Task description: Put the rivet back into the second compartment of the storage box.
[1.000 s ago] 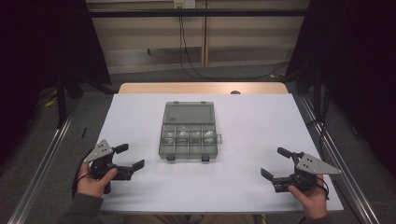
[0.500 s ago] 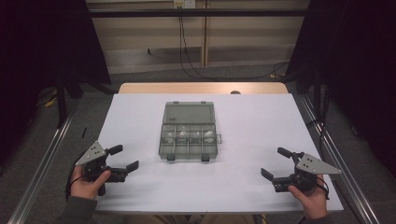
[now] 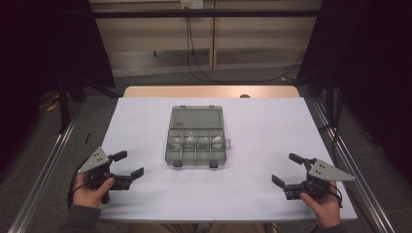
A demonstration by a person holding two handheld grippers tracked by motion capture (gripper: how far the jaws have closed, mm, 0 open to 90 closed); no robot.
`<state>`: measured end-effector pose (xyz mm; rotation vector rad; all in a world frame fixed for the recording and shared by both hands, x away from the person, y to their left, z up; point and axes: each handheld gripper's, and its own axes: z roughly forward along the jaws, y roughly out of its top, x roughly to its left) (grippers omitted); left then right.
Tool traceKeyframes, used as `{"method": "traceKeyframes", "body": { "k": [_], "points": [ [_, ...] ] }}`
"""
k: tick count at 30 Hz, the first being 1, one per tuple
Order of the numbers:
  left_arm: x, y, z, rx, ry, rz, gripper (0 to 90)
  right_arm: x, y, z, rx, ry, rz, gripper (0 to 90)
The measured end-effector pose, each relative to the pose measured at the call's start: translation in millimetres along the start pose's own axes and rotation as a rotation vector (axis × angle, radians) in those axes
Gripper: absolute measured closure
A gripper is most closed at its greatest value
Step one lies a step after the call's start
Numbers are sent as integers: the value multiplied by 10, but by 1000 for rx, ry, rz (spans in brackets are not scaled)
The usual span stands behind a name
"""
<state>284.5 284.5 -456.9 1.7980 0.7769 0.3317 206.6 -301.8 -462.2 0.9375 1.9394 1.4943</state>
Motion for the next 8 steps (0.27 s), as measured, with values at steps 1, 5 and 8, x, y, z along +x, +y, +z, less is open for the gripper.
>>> {"method": "traceKeyframes", "body": {
  "k": [1, 5, 8],
  "points": [
    [-1, 1, -1, 2, 1, 0, 35, -2, 0, -2, -2, 0, 0, 18],
    [-6, 1, 3, 0, -1, 6, 35, -2, -2, -3, -1, -1, 0, 18],
    [-11, 1, 6, 0, -2, 8, 35, 0, 0, -4, -1, -1, 1, 18]
  ]
}}
